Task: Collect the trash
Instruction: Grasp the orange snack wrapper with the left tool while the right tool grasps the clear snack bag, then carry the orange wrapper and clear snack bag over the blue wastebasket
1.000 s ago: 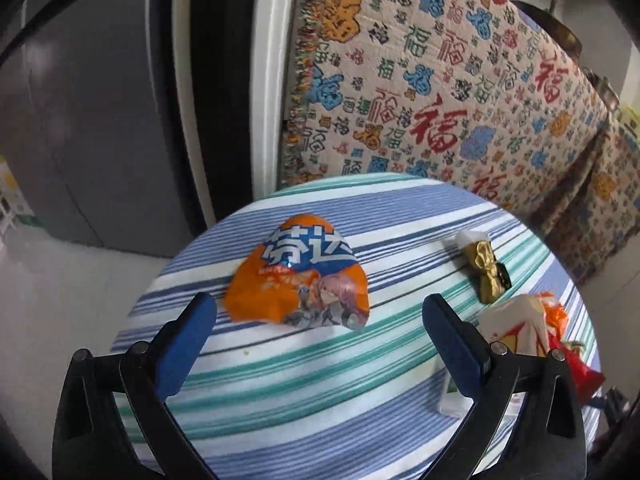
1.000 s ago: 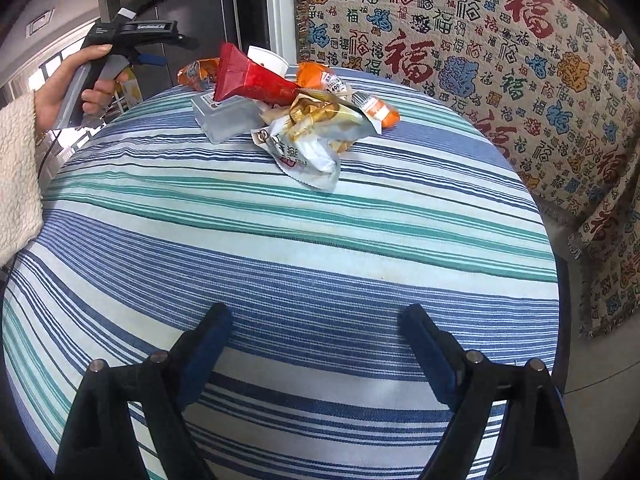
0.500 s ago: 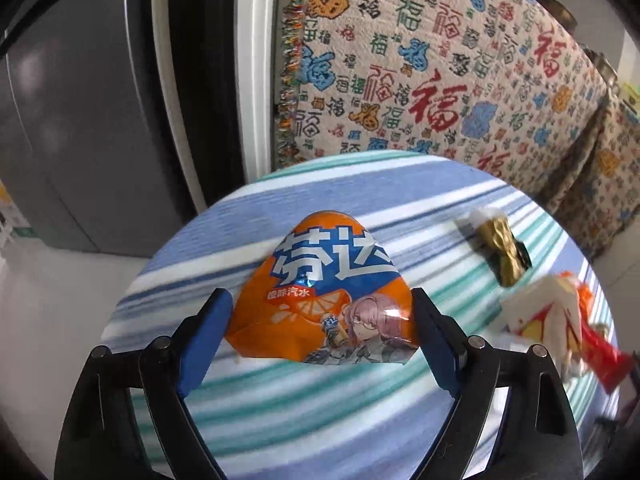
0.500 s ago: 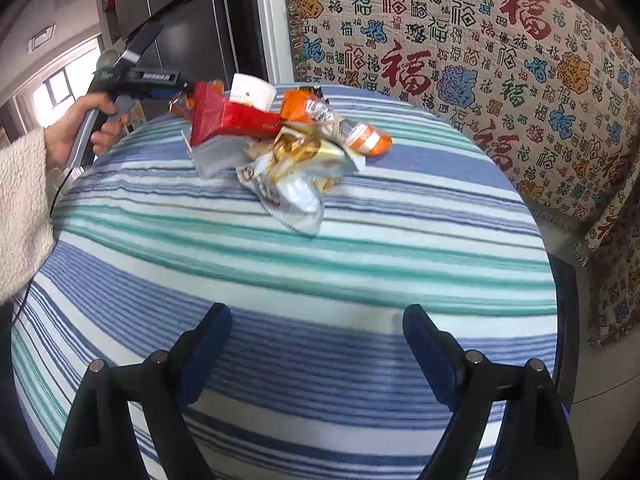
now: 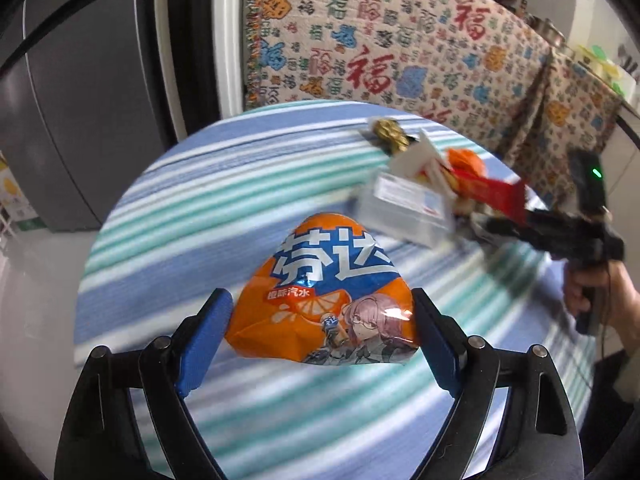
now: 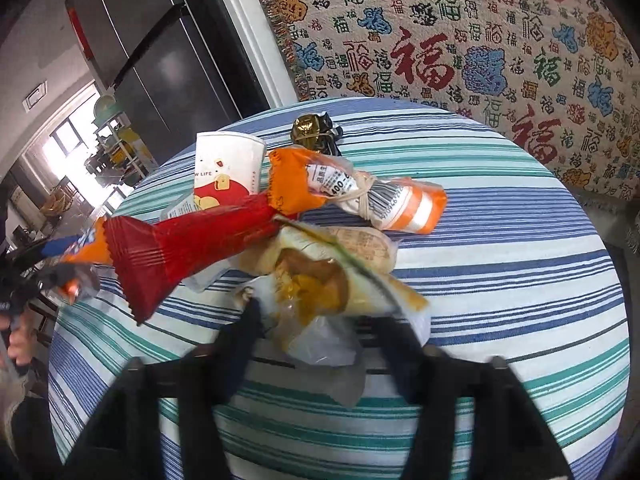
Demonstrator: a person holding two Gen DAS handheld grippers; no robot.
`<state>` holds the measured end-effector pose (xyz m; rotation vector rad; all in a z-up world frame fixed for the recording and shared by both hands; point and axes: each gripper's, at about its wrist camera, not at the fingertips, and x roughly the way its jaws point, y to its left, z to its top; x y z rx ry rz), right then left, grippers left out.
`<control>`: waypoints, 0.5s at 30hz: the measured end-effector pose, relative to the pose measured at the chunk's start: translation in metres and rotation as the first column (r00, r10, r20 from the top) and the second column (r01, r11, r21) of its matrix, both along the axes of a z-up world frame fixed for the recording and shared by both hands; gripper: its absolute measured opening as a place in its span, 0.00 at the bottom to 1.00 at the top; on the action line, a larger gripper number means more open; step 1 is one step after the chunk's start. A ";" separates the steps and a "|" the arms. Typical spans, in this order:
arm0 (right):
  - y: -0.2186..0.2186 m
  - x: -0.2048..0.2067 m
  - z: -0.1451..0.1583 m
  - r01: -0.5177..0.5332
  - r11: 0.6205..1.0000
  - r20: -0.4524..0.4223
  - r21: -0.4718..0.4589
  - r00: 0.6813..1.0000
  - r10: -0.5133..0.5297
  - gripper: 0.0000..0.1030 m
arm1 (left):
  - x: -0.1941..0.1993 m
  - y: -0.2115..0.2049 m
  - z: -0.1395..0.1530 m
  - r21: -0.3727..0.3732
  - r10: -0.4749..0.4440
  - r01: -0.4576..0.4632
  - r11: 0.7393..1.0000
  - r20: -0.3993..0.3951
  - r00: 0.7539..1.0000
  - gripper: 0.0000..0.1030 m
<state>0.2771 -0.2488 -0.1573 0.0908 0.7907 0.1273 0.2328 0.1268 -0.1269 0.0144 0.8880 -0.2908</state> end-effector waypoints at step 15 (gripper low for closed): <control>-0.010 -0.132 -0.005 -0.028 0.993 -0.042 -0.113 0.999 0.024 0.67 | -0.102 -0.043 -0.024 -0.007 -0.068 0.069 0.998 0.021 0.997 0.97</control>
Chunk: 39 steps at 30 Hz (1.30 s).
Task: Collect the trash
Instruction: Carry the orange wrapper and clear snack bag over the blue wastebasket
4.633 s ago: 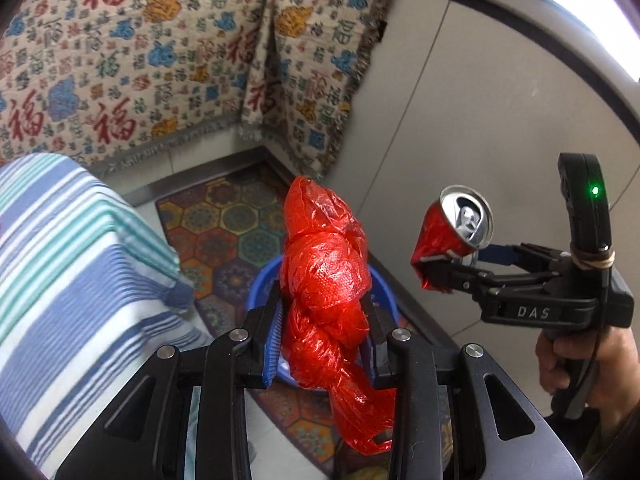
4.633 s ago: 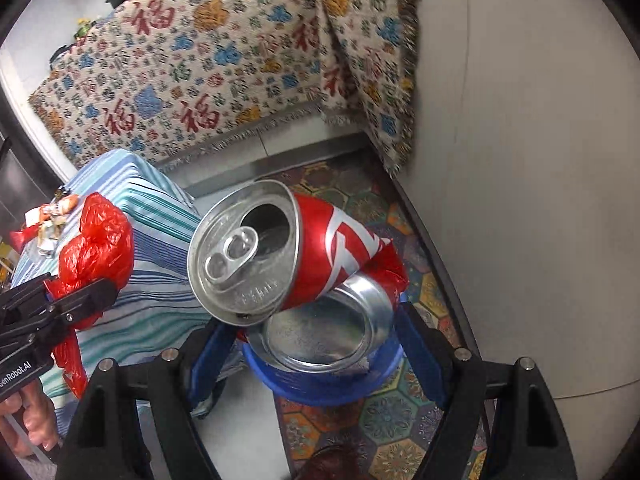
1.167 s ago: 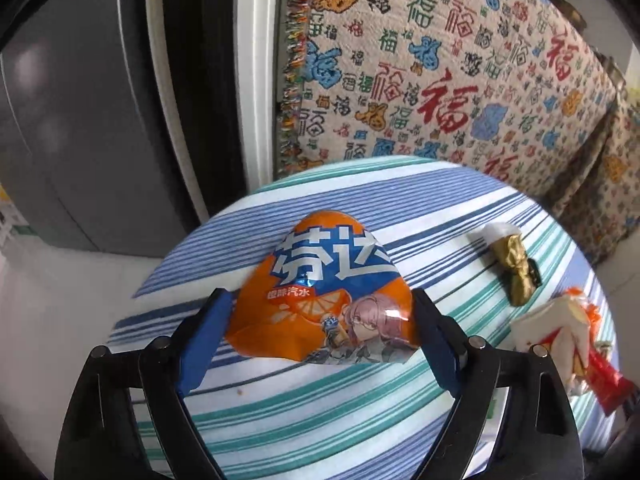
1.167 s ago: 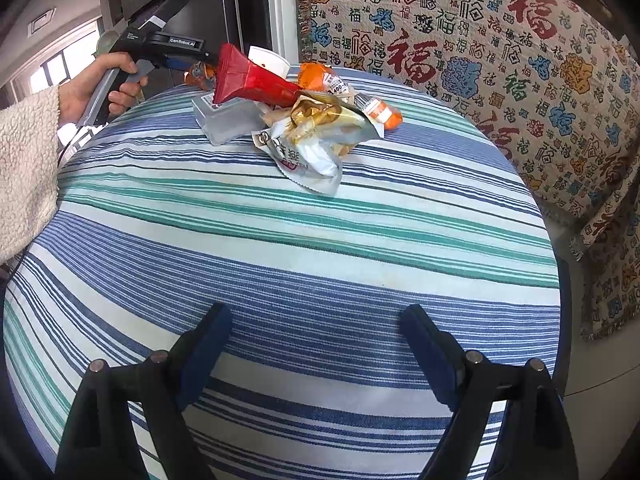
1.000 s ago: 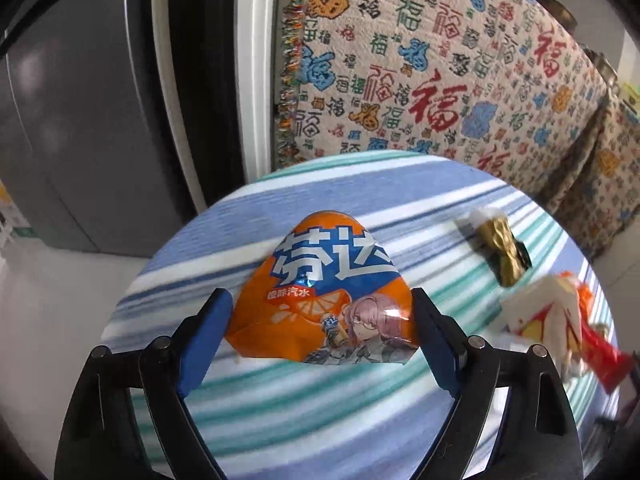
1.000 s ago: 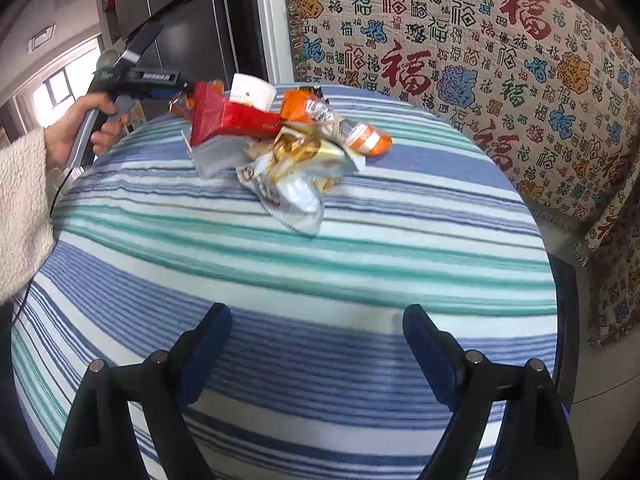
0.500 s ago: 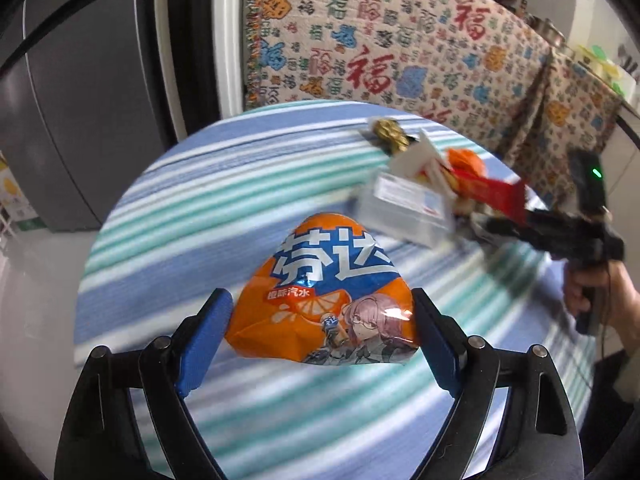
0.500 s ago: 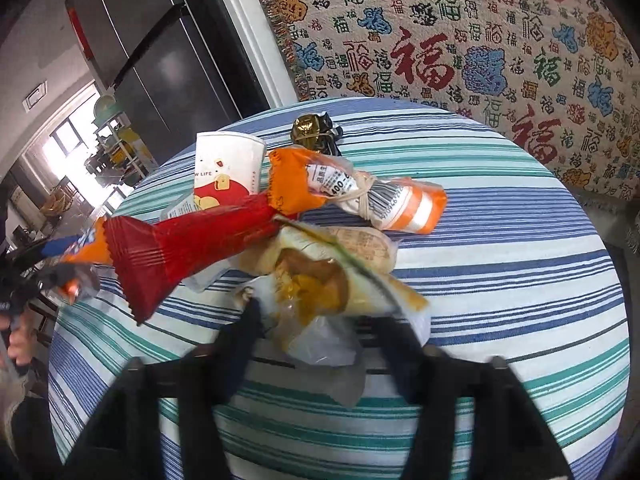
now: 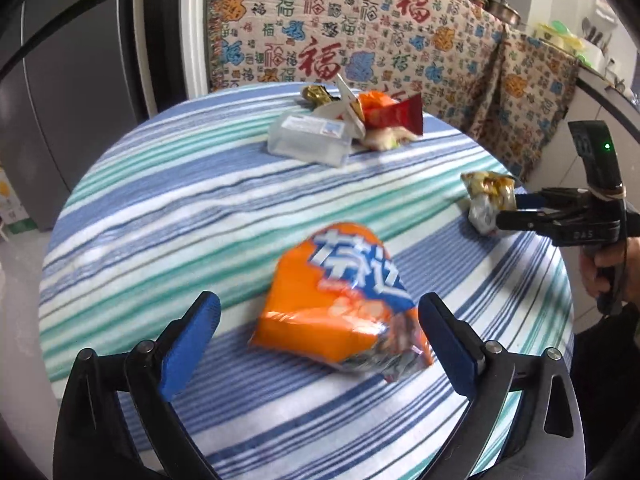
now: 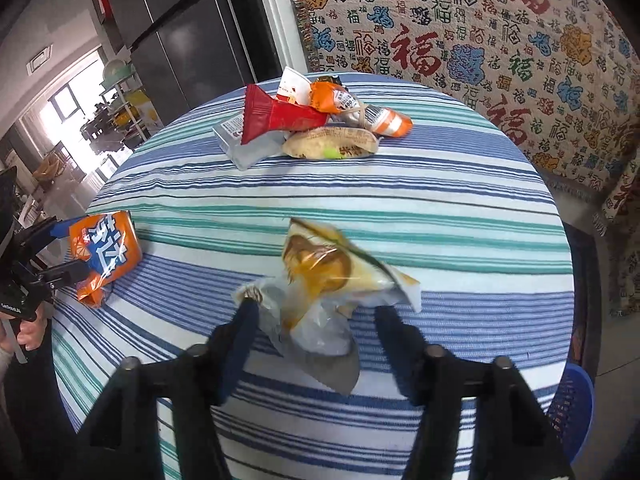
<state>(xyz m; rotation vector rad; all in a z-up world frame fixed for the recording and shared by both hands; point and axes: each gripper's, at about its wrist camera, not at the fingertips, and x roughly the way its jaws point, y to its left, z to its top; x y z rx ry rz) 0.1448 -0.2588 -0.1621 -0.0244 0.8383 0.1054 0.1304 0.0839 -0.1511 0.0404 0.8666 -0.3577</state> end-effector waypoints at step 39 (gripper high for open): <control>-0.026 -0.028 0.050 0.106 0.994 0.044 0.017 0.993 -0.107 0.18 | 0.007 -0.048 0.029 -0.110 -0.022 0.024 0.994 0.023 0.999 0.42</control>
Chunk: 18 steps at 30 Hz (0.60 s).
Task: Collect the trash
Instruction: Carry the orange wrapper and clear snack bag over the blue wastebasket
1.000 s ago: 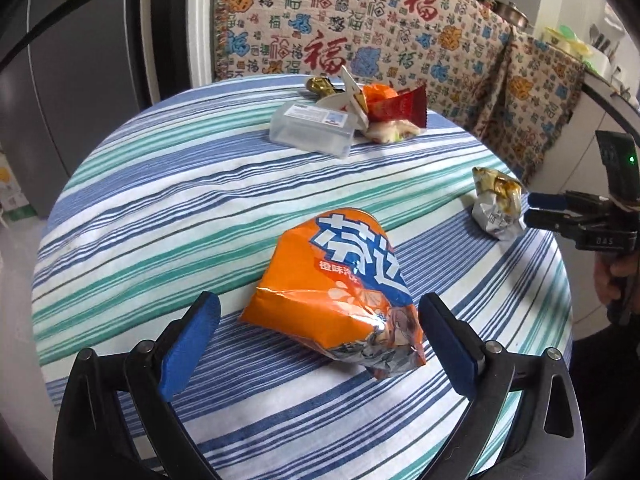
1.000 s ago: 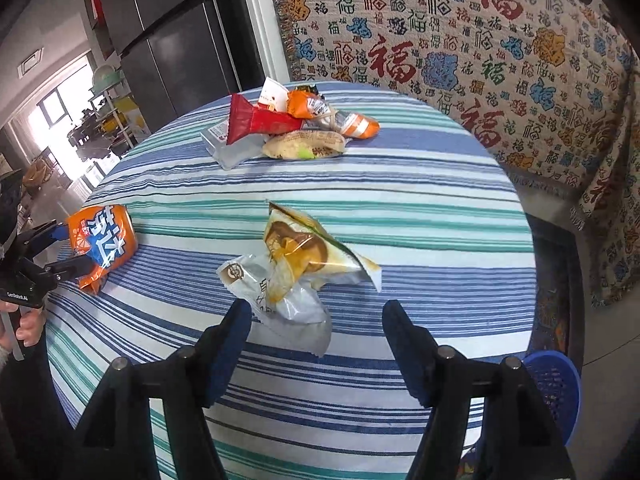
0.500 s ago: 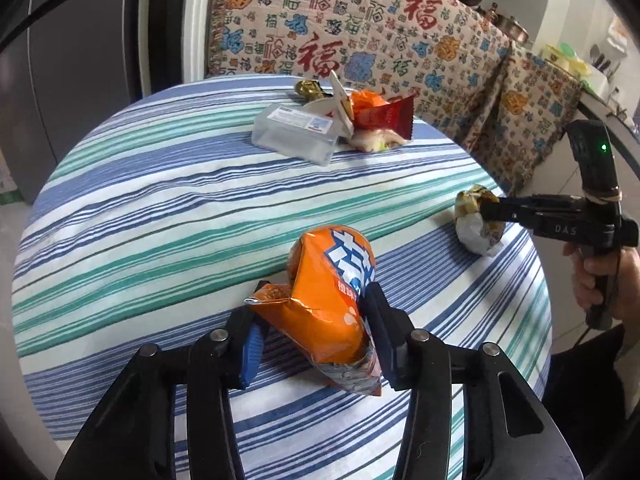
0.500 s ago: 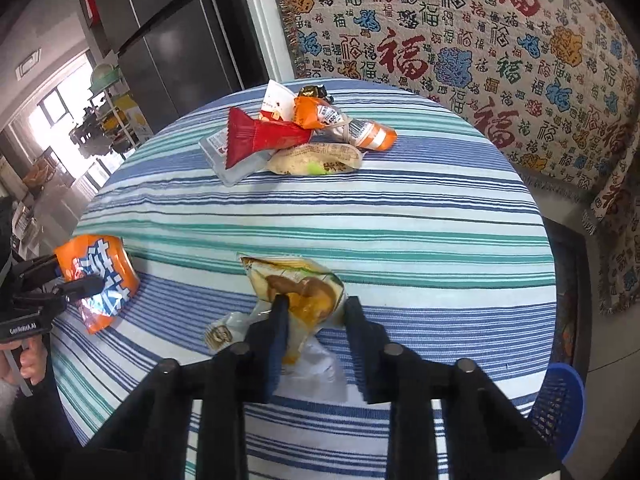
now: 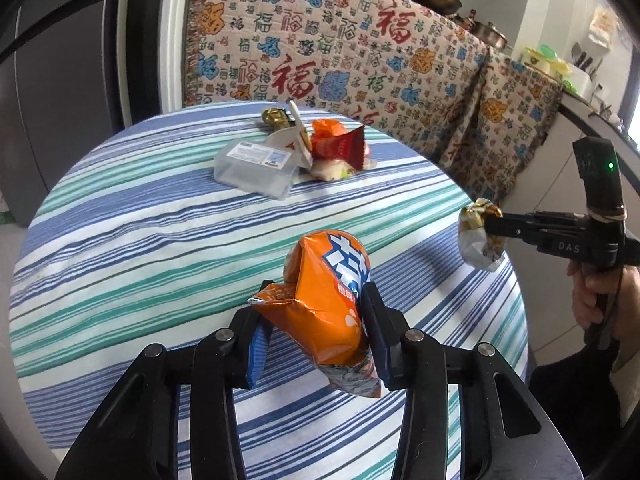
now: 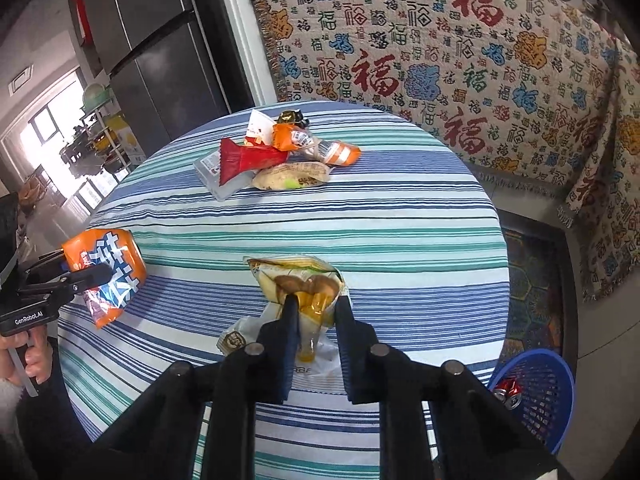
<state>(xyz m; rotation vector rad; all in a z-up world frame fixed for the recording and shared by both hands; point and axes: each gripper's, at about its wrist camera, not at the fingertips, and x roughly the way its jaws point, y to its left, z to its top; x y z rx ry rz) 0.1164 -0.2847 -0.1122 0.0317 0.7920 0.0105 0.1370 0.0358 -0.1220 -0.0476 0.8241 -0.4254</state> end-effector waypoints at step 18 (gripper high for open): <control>-0.041 -0.039 0.033 0.082 0.996 0.082 0.033 0.993 -0.084 0.18 | 0.012 -0.111 0.021 0.038 -0.080 0.080 0.996 0.002 0.997 0.42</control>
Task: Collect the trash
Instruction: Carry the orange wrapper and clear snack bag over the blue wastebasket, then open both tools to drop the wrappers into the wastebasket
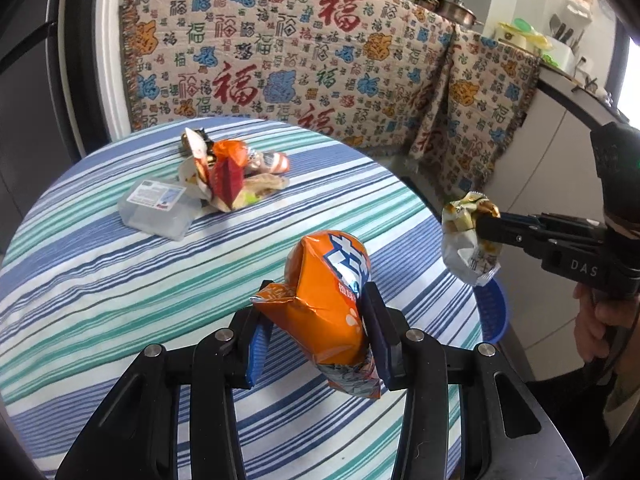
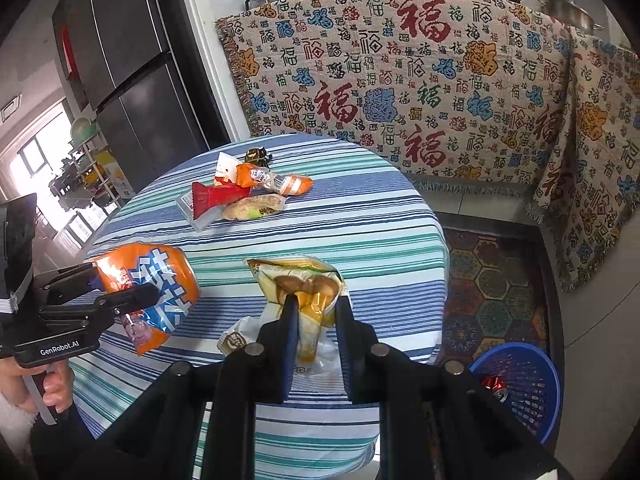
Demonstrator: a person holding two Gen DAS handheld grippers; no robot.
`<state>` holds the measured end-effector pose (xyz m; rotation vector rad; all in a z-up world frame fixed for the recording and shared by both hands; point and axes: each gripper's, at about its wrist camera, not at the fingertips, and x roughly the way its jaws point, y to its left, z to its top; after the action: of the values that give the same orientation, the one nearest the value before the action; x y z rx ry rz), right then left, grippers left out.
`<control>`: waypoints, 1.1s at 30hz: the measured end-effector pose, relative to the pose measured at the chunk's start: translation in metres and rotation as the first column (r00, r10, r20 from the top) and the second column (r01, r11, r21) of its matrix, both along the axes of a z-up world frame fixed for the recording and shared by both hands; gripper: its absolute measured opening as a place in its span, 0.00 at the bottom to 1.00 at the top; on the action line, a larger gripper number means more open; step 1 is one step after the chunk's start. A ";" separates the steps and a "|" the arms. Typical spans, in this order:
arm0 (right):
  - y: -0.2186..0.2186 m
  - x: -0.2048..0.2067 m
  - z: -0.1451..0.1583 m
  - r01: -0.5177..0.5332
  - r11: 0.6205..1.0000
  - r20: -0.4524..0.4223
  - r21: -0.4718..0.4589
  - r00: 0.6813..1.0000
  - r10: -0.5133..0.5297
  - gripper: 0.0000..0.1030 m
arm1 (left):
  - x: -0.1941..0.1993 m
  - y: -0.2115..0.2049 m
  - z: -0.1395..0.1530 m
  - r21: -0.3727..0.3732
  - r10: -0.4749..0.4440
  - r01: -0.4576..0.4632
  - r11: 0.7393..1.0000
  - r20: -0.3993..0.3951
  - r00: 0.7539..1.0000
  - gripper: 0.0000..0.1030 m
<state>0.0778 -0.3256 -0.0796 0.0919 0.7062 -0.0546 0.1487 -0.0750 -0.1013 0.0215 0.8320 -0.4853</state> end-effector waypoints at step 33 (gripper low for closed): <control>-0.243 -0.153 -0.033 0.547 0.828 -0.055 0.125 0.837 -0.544 0.18 | -0.009 -0.307 -0.038 -0.083 -0.340 0.332 0.940 -0.111 0.934 0.43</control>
<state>-0.0749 -0.5683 -0.1125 0.4272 0.6820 -0.5617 0.1401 -0.3817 -0.1389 0.0773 0.9390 -0.8436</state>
